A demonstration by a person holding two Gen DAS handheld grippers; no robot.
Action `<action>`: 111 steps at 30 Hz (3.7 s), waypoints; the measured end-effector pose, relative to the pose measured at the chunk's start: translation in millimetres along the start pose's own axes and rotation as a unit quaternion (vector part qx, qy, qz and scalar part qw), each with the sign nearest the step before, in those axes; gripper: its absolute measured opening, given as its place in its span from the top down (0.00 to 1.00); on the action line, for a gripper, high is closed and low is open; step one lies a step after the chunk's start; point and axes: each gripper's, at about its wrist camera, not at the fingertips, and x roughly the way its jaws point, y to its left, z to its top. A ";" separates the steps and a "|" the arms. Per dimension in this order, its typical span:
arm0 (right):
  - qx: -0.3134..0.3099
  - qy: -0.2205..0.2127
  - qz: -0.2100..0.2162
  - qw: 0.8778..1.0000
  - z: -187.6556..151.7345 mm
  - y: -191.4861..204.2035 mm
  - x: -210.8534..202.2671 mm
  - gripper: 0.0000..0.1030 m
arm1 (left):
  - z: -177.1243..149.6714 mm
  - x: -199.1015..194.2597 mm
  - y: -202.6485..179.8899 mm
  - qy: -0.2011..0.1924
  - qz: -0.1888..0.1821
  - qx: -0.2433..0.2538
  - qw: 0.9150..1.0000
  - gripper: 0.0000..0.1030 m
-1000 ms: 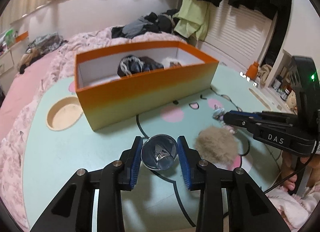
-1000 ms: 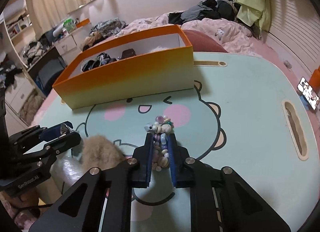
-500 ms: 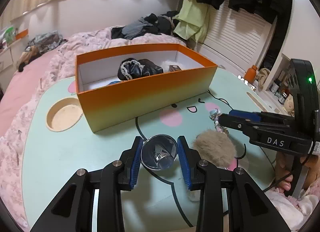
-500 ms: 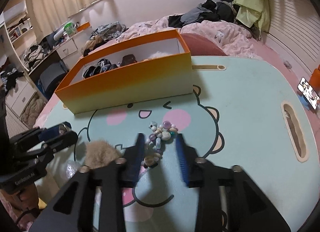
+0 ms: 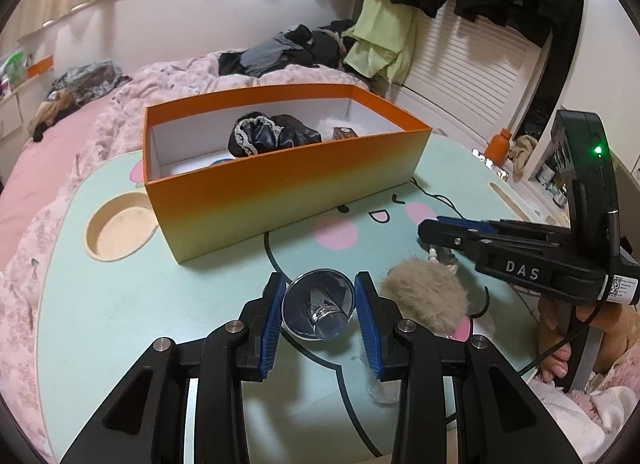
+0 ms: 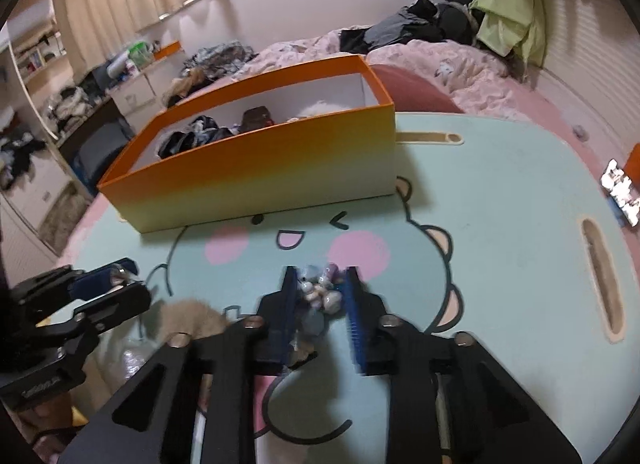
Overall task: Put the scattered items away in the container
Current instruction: 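Carry the cup and bracelet into the box and open both grippers, then grasp the brown pompom with right gripper while left gripper grasps clear plastic bag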
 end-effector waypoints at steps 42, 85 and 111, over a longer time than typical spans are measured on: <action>0.048 -0.173 0.092 0.979 82.4 13.3 15.1 0.81 | 89.6 36.5 53.7 -0.100 0.003 -0.122 0.988 0.64; -0.087 0.042 0.064 0.993 -16.0 45.3 0.7 0.64 | 9.1 -16.0 35.6 0.010 -0.021 -0.023 0.999 0.20; -0.048 -0.007 0.030 0.998 -9.7 33.5 -14.4 0.67 | -23.6 -3.5 -37.7 0.074 -0.071 0.115 0.988 0.51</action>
